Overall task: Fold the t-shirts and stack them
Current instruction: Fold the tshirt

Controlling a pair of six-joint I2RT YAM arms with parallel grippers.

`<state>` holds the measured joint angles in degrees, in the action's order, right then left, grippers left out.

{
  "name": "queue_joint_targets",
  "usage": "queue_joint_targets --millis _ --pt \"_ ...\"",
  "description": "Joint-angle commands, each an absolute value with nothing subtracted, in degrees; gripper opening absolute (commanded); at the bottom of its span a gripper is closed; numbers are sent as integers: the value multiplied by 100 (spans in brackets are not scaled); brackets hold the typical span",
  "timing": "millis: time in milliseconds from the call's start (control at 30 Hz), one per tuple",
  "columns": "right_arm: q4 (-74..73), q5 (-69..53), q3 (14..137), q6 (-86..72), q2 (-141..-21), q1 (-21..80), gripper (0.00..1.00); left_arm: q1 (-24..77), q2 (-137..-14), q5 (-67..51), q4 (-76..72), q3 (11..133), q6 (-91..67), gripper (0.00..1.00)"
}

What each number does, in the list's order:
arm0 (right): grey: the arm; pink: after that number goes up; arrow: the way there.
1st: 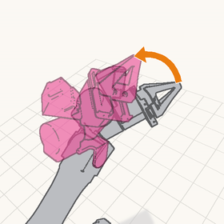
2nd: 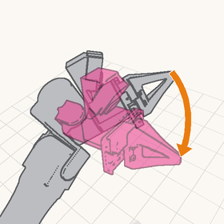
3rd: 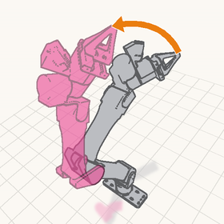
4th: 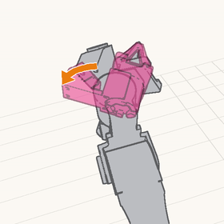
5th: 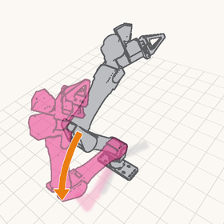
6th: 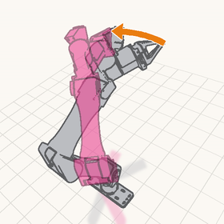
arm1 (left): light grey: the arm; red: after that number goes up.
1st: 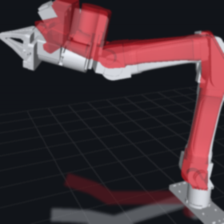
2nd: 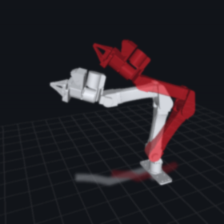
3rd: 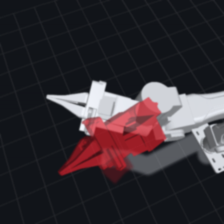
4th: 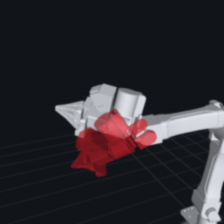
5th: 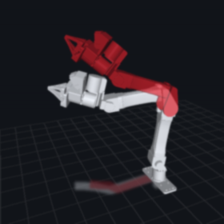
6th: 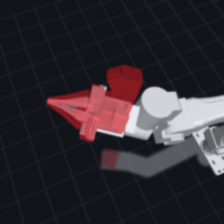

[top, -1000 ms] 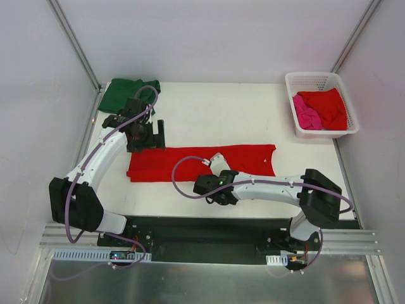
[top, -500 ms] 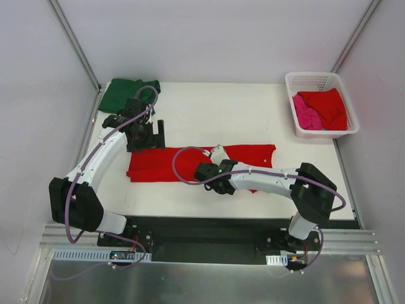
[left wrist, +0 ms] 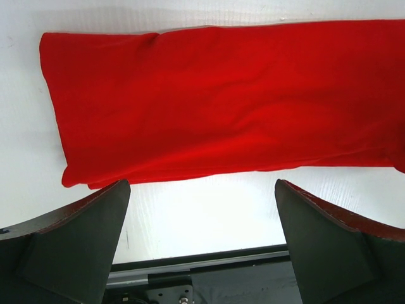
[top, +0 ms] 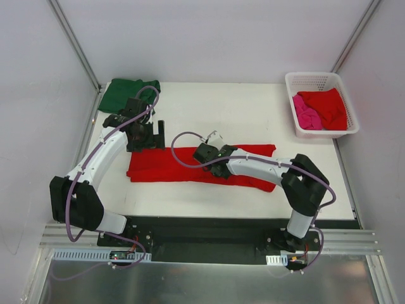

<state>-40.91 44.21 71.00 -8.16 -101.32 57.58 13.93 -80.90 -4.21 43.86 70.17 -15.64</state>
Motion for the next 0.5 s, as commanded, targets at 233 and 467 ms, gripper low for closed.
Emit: queue_joint_targets --millis 233,467 --pt "-3507 4298 7629 -211 -10722 5423 1 1424 -8200 -246 4412 7251 -1415 99" --pt "-3489 4377 7954 -35 -10969 5300 23 1424 -8218 -237 4403 7198 -1415 99"
